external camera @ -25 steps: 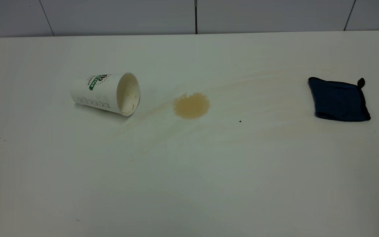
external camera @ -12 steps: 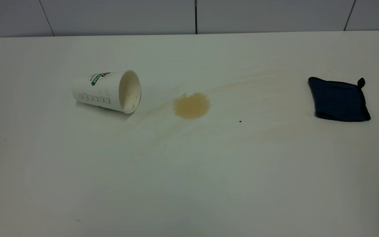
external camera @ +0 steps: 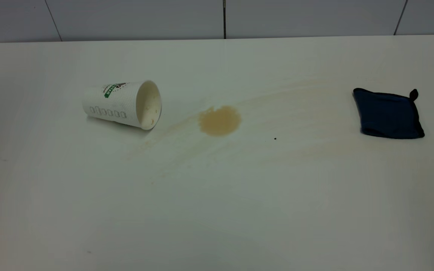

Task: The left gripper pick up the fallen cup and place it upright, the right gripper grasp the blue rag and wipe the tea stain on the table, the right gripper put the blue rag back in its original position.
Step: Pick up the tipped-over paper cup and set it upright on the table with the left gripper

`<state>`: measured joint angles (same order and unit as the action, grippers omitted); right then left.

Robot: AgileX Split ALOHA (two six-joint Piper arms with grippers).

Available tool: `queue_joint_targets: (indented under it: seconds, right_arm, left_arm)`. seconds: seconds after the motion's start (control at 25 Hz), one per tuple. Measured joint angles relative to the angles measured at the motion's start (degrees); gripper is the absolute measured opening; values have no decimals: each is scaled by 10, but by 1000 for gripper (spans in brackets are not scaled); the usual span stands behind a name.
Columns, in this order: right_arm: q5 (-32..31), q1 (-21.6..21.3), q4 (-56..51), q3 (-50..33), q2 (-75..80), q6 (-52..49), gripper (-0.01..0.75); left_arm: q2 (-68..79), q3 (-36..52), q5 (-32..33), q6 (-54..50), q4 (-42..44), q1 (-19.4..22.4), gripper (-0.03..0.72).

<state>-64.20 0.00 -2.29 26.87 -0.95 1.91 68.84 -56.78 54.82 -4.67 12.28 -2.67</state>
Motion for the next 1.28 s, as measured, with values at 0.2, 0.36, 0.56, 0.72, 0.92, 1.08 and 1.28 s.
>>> queue_joint_targets:
  seconds: [0.2, 0.36, 0.56, 0.72, 0.92, 1.08, 1.28]
  right_arm:
    - [0, 0, 0, 0, 0, 0, 581]
    - [0, 0, 0, 0, 0, 0, 581]
    - [0, 0, 0, 0, 0, 0, 581]
    - [0, 0, 0, 0, 0, 0, 581]
    - [0, 0, 0, 0, 0, 0, 581]
    - [0, 0, 0, 0, 0, 0, 581]
    - [0, 0, 0, 0, 0, 0, 581]
  left_arm:
    - [125, -71, -2, -53, 67, -81, 713]
    - [218, -127, -4, -127, 122, -153, 713]
    - [334, -198, -1, -182, 168, -232, 704]
    - [428, -256, 12, -186, 187, -282, 699]
    - [533, -337, 30, -188, 207, -319, 694]
    - [605, -390, 32, -190, 223, -331, 687]
    - [668, -429, 29, -199, 249, -332, 680]
